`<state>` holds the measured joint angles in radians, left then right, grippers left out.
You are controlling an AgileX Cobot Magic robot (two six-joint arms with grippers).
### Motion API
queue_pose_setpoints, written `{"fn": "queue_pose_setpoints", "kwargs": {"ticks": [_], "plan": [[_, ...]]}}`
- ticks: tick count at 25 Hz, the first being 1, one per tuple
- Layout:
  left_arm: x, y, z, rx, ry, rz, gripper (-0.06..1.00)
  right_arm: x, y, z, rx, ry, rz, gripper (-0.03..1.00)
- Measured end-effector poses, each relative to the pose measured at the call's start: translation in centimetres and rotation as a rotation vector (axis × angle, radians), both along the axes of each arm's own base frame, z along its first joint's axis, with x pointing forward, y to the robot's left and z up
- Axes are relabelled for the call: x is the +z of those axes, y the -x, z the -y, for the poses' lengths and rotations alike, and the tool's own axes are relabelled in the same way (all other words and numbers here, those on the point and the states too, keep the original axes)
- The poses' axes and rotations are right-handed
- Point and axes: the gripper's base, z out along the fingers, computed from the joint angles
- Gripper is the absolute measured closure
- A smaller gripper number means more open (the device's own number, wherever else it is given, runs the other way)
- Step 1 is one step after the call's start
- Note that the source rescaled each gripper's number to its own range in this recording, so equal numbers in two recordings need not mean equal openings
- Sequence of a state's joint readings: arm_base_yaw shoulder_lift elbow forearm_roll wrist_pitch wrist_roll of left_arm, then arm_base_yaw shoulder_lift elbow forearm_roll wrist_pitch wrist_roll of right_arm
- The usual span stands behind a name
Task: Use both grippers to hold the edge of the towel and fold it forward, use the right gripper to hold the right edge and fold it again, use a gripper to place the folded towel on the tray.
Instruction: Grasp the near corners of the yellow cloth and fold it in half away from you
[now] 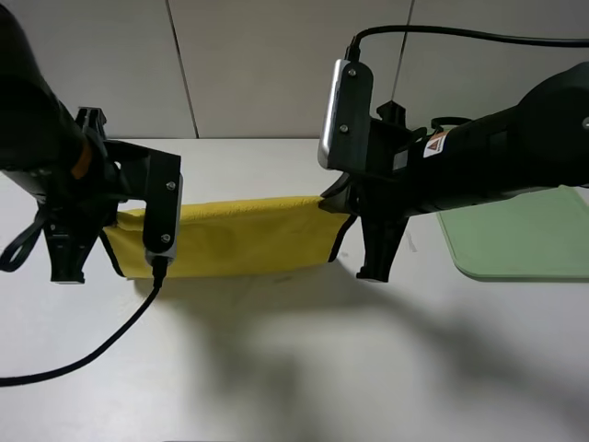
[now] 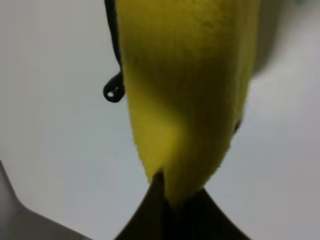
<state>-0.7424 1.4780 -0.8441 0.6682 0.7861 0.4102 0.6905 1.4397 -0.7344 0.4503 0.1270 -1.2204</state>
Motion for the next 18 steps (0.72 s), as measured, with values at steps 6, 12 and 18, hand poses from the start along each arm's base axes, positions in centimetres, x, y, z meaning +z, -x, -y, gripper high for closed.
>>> {"fn": "queue_pose_setpoints", "kwargs": {"ticks": [6, 12, 18], "plan": [[-2.4, -2.3, -0.6, 0.091, 0.000, 0.019, 0.94, -2.5, -1.9, -0.9, -0.027, 0.040, -0.030, 0.97], [-3.1, -4.3, -2.9, 0.229, 0.083, 0.034, 0.94, -4.7, -4.3, -2.6, -0.043, 0.064, -0.039, 0.97], [-5.1, -5.6, -4.3, 0.289, 0.080, -0.008, 0.94, -6.8, -5.6, -3.1, -0.075, 0.075, -0.003, 0.97]]}}
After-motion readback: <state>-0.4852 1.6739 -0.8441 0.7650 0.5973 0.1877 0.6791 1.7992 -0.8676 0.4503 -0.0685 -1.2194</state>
